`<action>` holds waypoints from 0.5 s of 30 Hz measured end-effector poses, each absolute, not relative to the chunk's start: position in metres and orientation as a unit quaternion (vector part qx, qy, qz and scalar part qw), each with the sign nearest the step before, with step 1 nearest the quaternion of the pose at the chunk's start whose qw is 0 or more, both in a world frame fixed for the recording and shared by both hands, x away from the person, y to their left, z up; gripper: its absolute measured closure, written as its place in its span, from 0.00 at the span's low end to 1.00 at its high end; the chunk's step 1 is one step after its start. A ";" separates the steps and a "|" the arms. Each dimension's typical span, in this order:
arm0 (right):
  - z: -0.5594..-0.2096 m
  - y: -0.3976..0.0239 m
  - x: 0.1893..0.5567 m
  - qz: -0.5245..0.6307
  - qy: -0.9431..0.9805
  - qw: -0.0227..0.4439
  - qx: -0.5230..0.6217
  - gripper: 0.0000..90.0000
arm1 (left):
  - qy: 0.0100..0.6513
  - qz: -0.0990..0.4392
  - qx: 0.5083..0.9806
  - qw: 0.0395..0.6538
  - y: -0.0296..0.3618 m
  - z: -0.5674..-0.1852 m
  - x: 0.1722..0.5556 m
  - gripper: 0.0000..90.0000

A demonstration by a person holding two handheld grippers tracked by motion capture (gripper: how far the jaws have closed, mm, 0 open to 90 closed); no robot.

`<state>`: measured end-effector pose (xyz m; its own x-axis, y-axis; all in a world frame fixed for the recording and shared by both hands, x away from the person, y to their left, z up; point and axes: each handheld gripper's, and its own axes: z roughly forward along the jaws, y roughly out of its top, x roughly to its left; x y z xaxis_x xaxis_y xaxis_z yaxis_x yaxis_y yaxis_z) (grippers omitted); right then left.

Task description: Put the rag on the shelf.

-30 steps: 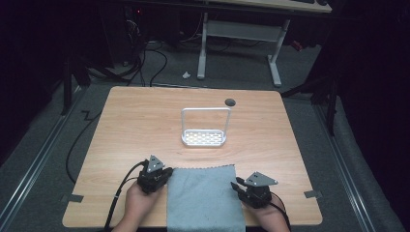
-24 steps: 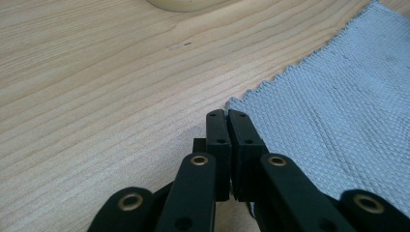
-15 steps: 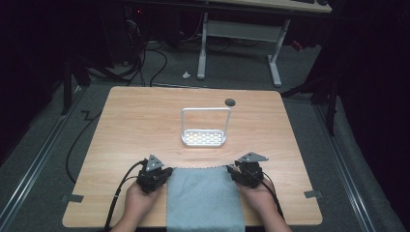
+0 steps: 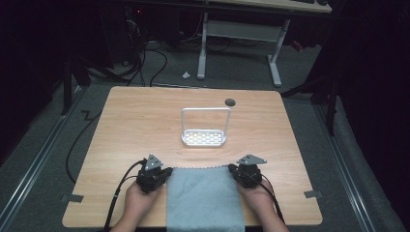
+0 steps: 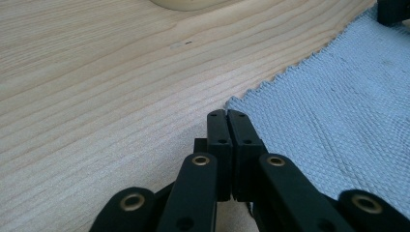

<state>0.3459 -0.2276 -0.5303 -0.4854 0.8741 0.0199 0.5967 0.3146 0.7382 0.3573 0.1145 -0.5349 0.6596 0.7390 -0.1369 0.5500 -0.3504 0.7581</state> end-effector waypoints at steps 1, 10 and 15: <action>-0.530 -0.227 0.344 0.353 0.788 0.204 0.462 0.99 | 0.396 0.115 0.813 0.410 0.115 -0.535 0.357 0.98; -0.520 -0.228 0.329 0.392 0.769 0.230 0.450 0.99 | 0.400 0.120 0.795 0.439 0.121 -0.530 0.354 0.99; -0.514 -0.230 0.321 0.409 0.762 0.241 0.442 0.99 | 0.396 0.133 0.783 0.461 0.124 -0.526 0.348 0.99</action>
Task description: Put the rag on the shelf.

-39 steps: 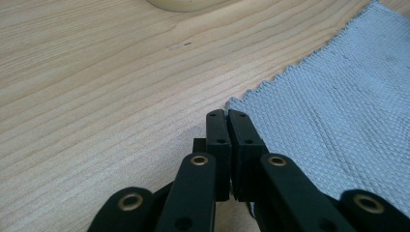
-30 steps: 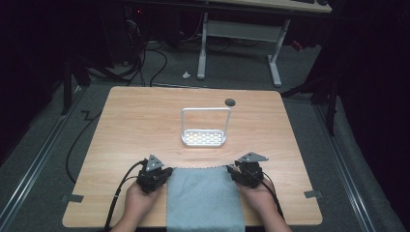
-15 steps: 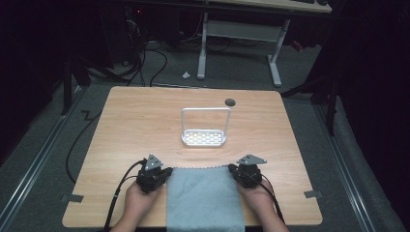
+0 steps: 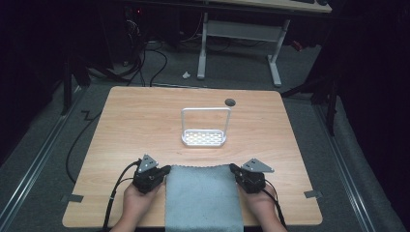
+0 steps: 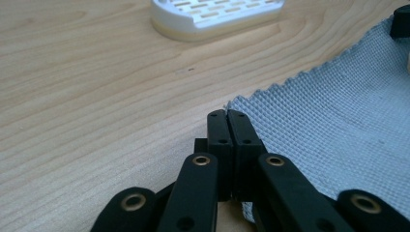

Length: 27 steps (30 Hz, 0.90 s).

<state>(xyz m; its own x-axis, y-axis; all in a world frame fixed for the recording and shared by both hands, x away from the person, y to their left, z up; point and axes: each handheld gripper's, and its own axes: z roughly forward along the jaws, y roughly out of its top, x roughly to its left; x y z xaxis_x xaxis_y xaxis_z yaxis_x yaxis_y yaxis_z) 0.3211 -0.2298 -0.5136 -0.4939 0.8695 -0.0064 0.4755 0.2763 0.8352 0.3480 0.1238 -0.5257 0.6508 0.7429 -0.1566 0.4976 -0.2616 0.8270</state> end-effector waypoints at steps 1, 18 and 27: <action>-0.511 -0.231 0.319 0.415 0.757 0.244 0.442 0.99 | 0.395 0.136 0.782 0.463 0.124 -0.525 0.347 0.99; -0.490 -0.233 0.306 0.455 0.732 0.281 0.423 0.99 | 0.389 0.158 0.744 0.520 0.125 -0.501 0.334 0.99; -0.475 -0.233 0.303 0.475 0.716 0.306 0.410 0.99 | 0.374 0.181 0.726 0.548 0.123 -0.483 0.330 0.99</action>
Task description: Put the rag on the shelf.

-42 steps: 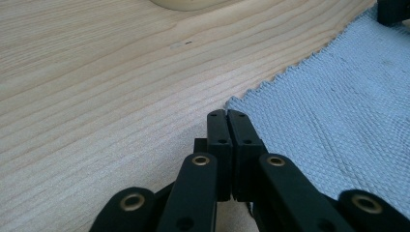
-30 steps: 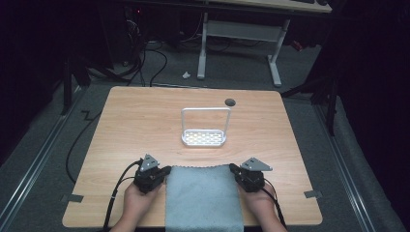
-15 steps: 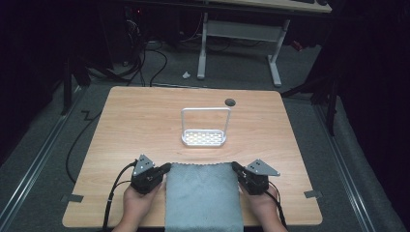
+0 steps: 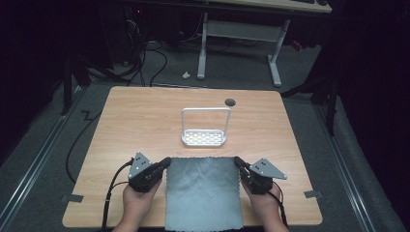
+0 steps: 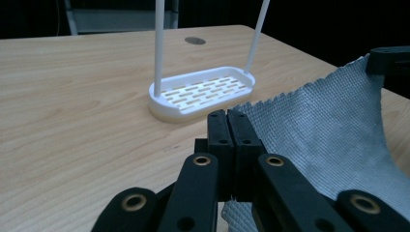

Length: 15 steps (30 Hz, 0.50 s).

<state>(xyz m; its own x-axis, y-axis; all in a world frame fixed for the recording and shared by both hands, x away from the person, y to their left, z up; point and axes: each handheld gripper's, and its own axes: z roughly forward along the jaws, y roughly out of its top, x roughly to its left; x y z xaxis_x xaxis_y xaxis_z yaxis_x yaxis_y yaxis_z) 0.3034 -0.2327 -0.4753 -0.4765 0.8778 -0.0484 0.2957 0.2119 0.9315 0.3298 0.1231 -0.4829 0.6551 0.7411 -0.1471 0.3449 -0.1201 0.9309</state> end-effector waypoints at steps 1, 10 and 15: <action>-0.473 -0.233 0.304 0.478 0.715 0.307 0.408 0.99 | 0.374 0.181 0.726 0.548 0.123 -0.483 0.330 0.99; -0.458 -0.235 0.309 0.496 0.697 0.322 0.405 0.99 | 0.372 0.195 0.709 0.567 0.123 -0.465 0.333 0.99; -0.449 -0.240 0.311 0.503 0.686 0.328 0.412 0.99 | 0.363 0.205 0.704 0.575 0.120 -0.450 0.336 0.99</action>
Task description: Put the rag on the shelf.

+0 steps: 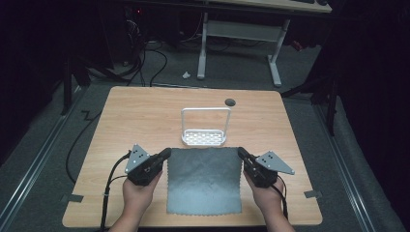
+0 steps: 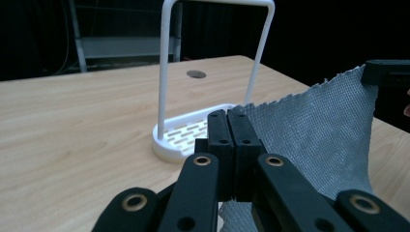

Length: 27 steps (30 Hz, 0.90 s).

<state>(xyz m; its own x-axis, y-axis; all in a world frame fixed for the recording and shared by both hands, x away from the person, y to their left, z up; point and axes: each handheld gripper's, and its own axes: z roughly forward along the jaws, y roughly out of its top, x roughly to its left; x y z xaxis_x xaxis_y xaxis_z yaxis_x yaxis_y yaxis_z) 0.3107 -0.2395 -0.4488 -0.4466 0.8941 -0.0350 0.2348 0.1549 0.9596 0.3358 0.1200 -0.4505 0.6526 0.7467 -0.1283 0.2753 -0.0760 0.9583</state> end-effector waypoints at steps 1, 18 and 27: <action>-0.446 -0.241 0.311 0.505 0.683 0.331 0.411 0.99 | 0.361 0.207 0.703 0.577 0.119 -0.448 0.336 0.99; -0.403 -0.245 0.323 0.530 0.652 0.363 0.402 1.00 | 0.342 0.241 0.677 0.605 0.114 -0.410 0.350 1.00; -0.385 -0.242 0.335 0.533 0.645 0.378 0.397 1.00 | 0.337 0.256 0.673 0.606 0.114 -0.394 0.362 1.00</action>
